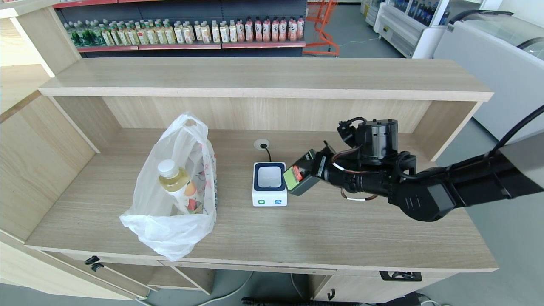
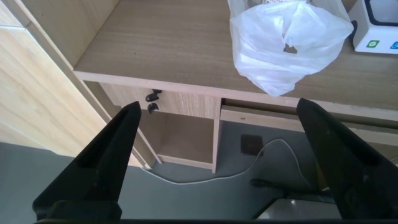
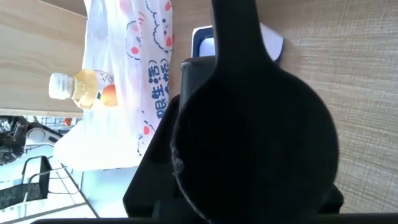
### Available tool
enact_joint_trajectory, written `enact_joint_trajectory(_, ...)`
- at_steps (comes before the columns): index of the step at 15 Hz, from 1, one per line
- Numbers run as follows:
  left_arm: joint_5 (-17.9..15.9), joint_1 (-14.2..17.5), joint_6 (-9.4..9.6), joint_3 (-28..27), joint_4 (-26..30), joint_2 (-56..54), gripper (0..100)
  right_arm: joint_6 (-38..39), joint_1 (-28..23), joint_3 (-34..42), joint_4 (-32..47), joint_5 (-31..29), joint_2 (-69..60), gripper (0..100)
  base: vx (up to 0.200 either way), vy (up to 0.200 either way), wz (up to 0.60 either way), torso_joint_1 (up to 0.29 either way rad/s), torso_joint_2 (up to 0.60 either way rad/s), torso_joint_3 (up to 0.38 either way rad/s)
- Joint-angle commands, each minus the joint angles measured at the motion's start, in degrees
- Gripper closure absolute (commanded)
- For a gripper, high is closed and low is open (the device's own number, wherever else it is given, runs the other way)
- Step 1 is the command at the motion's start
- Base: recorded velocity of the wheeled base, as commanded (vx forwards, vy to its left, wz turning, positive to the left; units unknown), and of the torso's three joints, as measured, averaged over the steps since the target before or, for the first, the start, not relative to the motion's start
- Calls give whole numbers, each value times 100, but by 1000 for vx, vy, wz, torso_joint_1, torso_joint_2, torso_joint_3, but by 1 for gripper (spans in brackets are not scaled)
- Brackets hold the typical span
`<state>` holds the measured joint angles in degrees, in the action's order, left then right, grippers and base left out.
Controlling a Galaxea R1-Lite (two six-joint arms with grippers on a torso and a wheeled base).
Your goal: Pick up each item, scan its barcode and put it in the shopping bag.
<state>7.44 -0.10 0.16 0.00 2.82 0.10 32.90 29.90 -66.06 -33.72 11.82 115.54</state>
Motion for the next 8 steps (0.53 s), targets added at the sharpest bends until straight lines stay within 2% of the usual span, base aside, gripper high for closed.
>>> enact_joint_trajectory(1,3,1,2,0,0,-1,0,-56,7,-118,-3,4,179,100,0,0,0,0,0,0)
enact_joint_trajectory(8,3,1,2,0,0,-1,0,-337,165,-434,-38,4,504,100,0,0,0,0,0,0)
